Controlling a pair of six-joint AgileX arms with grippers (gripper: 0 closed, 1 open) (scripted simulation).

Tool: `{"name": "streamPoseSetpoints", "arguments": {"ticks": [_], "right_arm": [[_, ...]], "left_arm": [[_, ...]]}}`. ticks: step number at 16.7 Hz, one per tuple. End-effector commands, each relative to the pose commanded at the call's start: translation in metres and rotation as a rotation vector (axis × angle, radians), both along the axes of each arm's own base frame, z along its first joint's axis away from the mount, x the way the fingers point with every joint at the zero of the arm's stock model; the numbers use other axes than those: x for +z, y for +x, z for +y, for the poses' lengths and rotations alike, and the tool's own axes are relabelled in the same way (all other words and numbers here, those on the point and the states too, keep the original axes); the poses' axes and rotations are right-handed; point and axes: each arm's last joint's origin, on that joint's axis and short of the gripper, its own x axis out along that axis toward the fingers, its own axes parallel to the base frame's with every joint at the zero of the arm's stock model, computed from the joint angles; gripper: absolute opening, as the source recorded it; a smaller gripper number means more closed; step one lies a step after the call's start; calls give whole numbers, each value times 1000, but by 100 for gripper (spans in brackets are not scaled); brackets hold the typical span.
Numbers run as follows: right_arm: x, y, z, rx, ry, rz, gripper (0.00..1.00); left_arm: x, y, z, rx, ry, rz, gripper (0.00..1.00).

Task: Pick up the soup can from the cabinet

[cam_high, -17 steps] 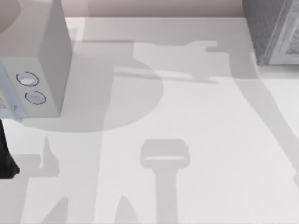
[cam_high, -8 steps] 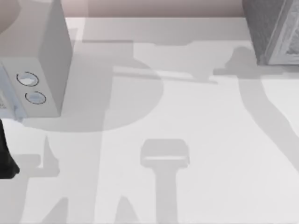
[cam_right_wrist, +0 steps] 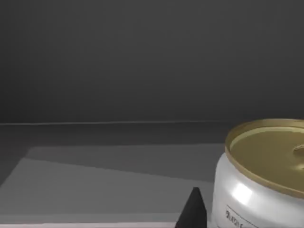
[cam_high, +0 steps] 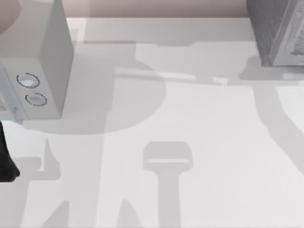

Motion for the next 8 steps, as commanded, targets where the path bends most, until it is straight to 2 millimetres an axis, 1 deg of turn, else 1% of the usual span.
{"name": "streamPoseSetpoints", "arguments": {"ticks": [2, 4, 6, 8], "right_arm": [[-23, -10, -11, 0, -4, 6, 0], [-55, -20, -22, -1, -11, 20, 0], [-95, -30, -33, -1, -21, 43, 0], [-141, -40, -42, -1, -28, 67, 0]], "left_arm": [[0, 0, 0, 0, 0, 0, 100], [0, 0, 0, 0, 0, 0, 100], [0, 0, 0, 0, 0, 0, 100], [0, 0, 0, 0, 0, 0, 100]]}}
